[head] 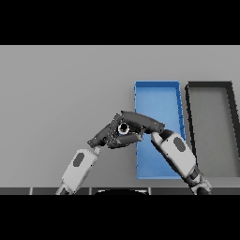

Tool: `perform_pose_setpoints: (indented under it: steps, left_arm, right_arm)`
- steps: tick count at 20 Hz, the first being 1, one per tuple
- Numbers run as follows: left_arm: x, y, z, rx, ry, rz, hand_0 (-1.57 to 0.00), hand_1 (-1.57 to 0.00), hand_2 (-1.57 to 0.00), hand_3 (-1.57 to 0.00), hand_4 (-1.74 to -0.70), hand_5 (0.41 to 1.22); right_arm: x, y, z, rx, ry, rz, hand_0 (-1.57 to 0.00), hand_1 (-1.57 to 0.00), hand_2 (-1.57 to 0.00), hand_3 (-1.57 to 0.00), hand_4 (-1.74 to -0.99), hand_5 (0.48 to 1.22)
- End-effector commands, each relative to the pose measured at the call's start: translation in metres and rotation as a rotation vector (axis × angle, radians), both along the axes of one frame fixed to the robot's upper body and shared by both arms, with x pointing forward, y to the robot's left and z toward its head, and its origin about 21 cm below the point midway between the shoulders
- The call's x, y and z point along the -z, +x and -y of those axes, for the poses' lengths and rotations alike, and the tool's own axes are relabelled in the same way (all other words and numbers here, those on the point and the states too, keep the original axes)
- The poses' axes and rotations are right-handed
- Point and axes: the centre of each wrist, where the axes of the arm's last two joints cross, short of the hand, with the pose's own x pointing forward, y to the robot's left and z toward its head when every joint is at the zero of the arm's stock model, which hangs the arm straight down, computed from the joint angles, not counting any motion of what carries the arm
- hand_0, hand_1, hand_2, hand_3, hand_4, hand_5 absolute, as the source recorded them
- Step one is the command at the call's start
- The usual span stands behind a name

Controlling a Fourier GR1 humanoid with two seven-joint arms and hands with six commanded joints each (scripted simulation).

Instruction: Pick up the blue pipe and place it into the blue bin.

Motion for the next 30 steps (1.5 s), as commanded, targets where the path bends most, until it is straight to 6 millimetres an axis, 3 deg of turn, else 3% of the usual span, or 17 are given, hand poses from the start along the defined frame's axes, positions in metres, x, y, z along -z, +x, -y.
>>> perform_pose_setpoints:
  steps: [1, 6, 7, 8, 11, 15, 18, 21, 25, 27, 30]
  left_arm:
    - [-0.001, 0.000, 0.003, -0.002, -0.001, 0.005, -1.57, -1.57, -1.57, -1.43, -1.73, 1.221]
    - [0.001, -0.002, -0.003, -0.039, 0.012, 0.073, -1.57, -1.57, -1.57, -1.45, -1.72, 1.221]
    - [-0.002, -0.002, -0.004, -0.049, 0.030, 0.088, -1.46, -1.34, -1.29, -1.17, -1.60, 1.221]
    - [0.000, -0.002, -0.004, -0.022, 0.042, 0.089, -1.17, -1.07, -1.03, -0.93, -1.47, 1.221]
    - [0.002, 0.003, -0.008, 0.038, 0.091, 0.098, -0.60, -0.55, -0.53, -0.48, -1.21, 1.221]
    - [0.000, 0.003, -0.007, 0.007, 0.145, 0.055, -0.24, -0.22, -0.22, -0.19, -1.02, 0.848]
    - [0.005, 0.002, -0.013, -0.007, 0.155, 0.007, -0.12, -0.11, -0.11, -0.10, -0.97, 0.647]
    - [0.001, 0.004, -0.012, -0.028, 0.171, 0.005, -0.06, -0.06, -0.06, -0.05, -0.96, 0.538]
    - [0.010, 0.001, -0.010, -0.031, 0.184, -0.007, -0.03, -0.02, -0.02, -0.02, -0.92, 0.482]
    - [0.007, -0.001, -0.010, -0.020, 0.174, 0.004, -0.02, -0.01, -0.01, -0.01, -0.91, 0.470]
    - [0.005, 0.004, -0.010, -0.035, 0.197, 0.002, -0.01, -0.01, -0.01, -0.01, -0.91, 0.450]
  right_arm:
    - [0.001, -0.001, 0.001, 0.004, 0.004, 0.003, -1.51, -1.51, -1.51, -1.46, -1.710, 1.125]
    - [0.001, -0.003, -0.003, 0.045, 0.025, -0.011, -1.55, -1.55, -1.55, -1.54, -1.731, 1.190]
    - [-0.001, -0.002, -0.004, 0.054, 0.030, -0.002, -1.56, -1.56, -1.56, -1.54, -1.733, 1.196]
    - [-0.002, -0.004, -0.008, 0.054, 0.017, -0.005, -1.56, -1.56, -1.56, -1.55, -1.734, 1.201]
    - [-0.002, -0.005, -0.007, 0.075, 0.006, -0.017, -1.56, -1.56, -1.56, -1.56, -1.738, 1.211]
    - [-0.002, -0.011, -0.007, 0.082, 0.025, 0.006, -1.57, -1.57, -1.57, -1.57, -1.740, 1.217]
    - [0.002, -0.007, -0.010, 0.096, 0.012, 0.002, -1.57, -1.57, -1.57, -1.57, -1.740, 1.219]
    - [-0.003, -0.009, -0.007, 0.073, 0.058, -0.026, -1.57, -1.57, -1.57, -1.57, -1.741, 1.220]
    - [-0.014, -0.007, -0.002, 0.049, 0.126, -0.094, -1.57, -1.57, -1.57, -1.57, -1.741, 1.221]
    - [-0.033, -0.002, -0.006, 0.057, 0.136, -0.156, -1.57, -1.57, -1.57, -1.57, -1.741, 1.221]
    - [-0.065, 0.006, 0.004, 0.047, 0.208, -0.165, -1.57, -1.57, -1.57, -1.57, -1.741, 1.221]
